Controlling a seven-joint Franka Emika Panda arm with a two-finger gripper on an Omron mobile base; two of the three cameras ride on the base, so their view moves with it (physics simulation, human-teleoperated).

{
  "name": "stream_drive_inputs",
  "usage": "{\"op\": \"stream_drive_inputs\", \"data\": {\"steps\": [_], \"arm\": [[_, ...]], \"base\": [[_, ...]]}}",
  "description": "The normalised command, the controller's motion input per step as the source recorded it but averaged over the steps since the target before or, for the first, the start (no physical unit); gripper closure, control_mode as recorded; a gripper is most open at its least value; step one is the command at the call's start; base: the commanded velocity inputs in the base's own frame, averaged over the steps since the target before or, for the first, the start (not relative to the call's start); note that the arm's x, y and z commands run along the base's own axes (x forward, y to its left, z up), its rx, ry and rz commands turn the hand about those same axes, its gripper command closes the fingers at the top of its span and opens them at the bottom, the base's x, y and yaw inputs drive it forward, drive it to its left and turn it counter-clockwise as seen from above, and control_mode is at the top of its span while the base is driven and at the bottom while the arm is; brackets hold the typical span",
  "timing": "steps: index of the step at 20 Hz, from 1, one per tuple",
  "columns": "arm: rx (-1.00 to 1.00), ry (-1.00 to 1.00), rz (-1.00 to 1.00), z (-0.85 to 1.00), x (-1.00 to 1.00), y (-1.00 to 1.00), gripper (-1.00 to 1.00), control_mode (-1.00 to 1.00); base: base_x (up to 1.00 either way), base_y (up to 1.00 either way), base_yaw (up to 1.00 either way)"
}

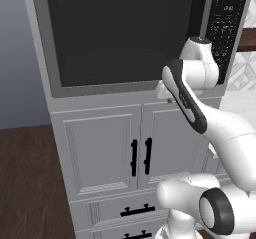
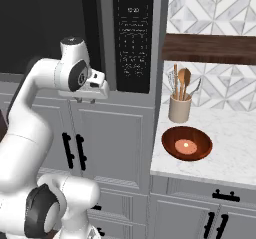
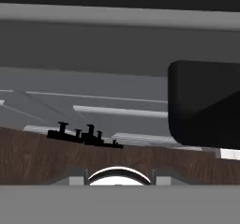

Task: Open the microwave, place the bowl with waffle inside the microwave, then close the microwave door and turn it on.

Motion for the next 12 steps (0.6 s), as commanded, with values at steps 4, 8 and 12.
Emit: {"op": "stream_drive_inputs", "data": {"steps": [4, 8, 12], "arm": [[0.00, 0.00, 0.00, -0.03, -0.34, 0.00, -1.00, -1.00], [0.00, 0.00, 0.00, -0.18, -0.72, 0.00, -1.00, -1.00], [-0.02, 0.00, 0.00, -0.25, -0.62, 0.00, -1.00, -1.00]], "base": [[0.00, 0.00, 0.00], [0.00, 0.00, 0.00], [0.00, 0.00, 0.00]]}}
